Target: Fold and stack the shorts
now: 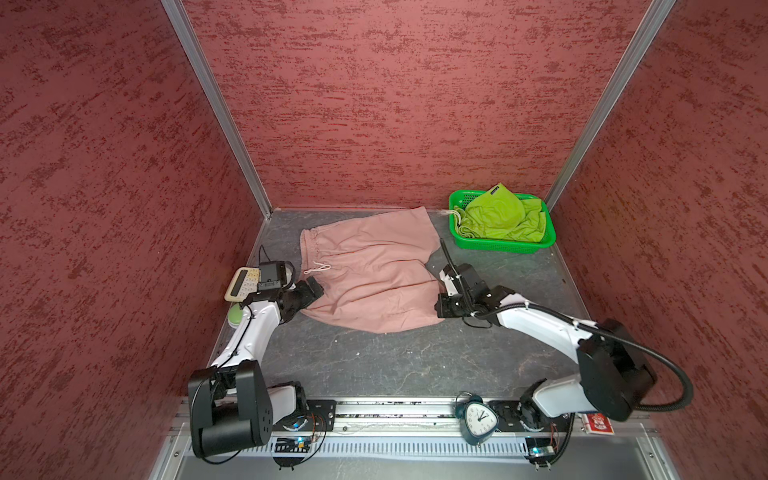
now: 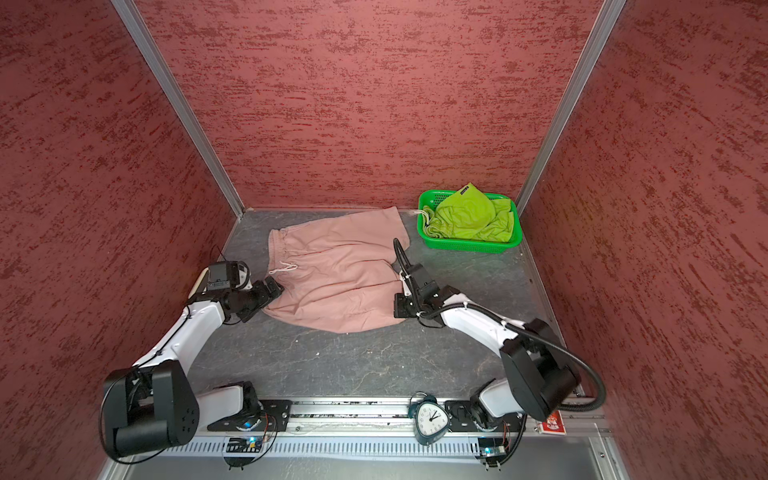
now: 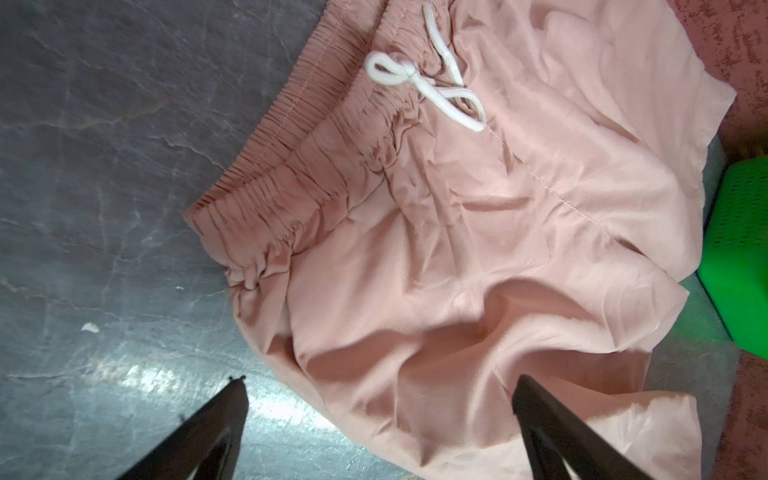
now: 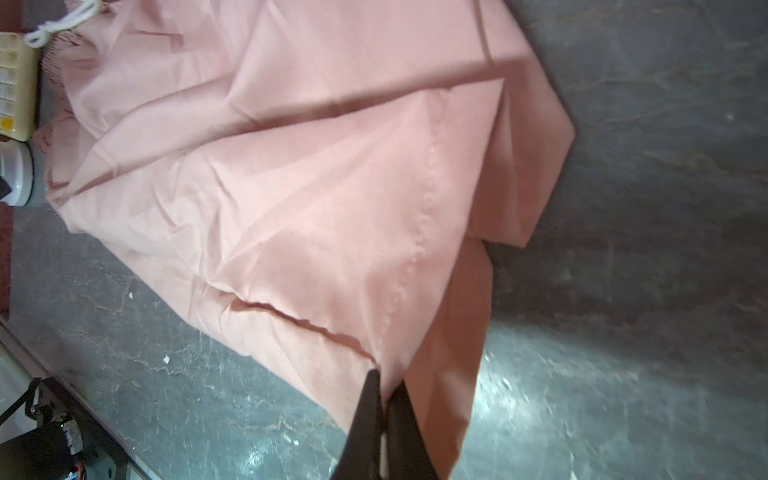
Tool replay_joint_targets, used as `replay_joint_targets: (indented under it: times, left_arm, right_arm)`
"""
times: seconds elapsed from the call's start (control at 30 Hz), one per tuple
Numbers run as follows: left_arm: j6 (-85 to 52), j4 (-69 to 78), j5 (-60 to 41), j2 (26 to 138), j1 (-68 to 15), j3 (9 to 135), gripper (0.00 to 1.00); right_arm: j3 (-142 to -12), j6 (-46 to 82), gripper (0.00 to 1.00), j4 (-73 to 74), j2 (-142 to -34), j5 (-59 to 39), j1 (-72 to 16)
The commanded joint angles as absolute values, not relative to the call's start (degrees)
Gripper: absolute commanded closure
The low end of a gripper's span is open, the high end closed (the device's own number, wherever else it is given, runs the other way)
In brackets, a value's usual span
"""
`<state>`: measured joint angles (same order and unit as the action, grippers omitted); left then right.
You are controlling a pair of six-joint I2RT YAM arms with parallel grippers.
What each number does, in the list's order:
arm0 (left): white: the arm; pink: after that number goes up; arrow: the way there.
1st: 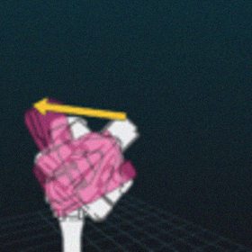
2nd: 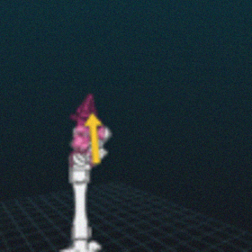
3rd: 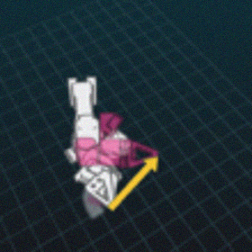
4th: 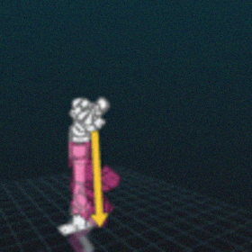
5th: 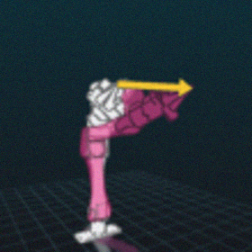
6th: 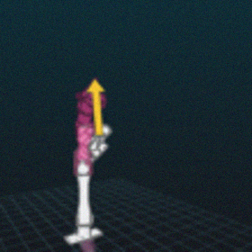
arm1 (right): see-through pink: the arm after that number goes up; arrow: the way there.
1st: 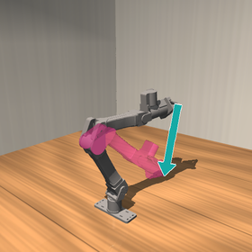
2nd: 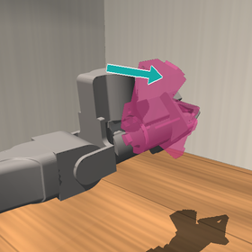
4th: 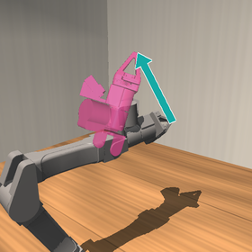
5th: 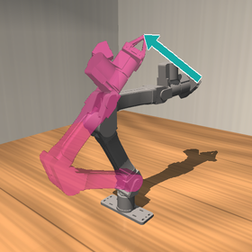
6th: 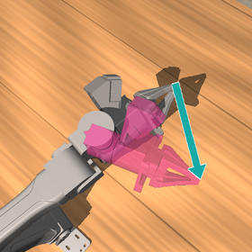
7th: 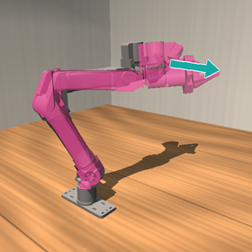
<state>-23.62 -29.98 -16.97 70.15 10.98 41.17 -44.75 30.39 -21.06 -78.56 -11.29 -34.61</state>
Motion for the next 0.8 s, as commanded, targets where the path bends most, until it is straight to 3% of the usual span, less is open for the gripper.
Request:
replay_joint_targets:
  times: [0.0, 0.1, 0.17, 0.23, 0.37, 0.5, 0.77]
  left_arm:
    - [-24.3, -28.02, -19.71, 69.43, 11.82, 41.22, 0.0]
    - [-24.17, -28.05, -19.6, 69.77, 11.95, 41.23, 0.01]
    - [-24.33, -27.87, -19.92, 69.87, 12.04, 41.36, 0.01]
    - [-24.33, -28.04, -20.37, 69.81, 12.01, 41.48, 0.01]
    - [-24.08, -27.74, -21.77, 69.67, 12.03, 41.62, 0.01]
    - [-23.5, -27.62, -22.49, 70.06, 11.94, 41.69, 0.01]
    - [-22.77, -28.13, -23.37, 69.45, 11.87, 42.05, 0.0]
  right_arm:
    - [-38.06, 37.21, 0.91, -23.74, -73.83, -12.08, -35.94]
    - [-32.14, 42.6, 0.66, -21.19, -70.98, -14.37, -38.58]
    - [-30.54, 43.76, 0.6, -20.57, -69.62, -15.66, -39.48]
    - [-30.92, 43.53, 0.45, -21.11, -66.74, -15.94, -39.64]
    - [-35.09, 40.63, 0.28, -22.82, -63.64, -9.24, -39.16]
    - [-41.2, 35.96, 0.26, -23.39, -70.49, -4.09, -36.8]
    - [-46.98, 29.71, 0.31, -18.23, -82.53, -3.16, -30.78]
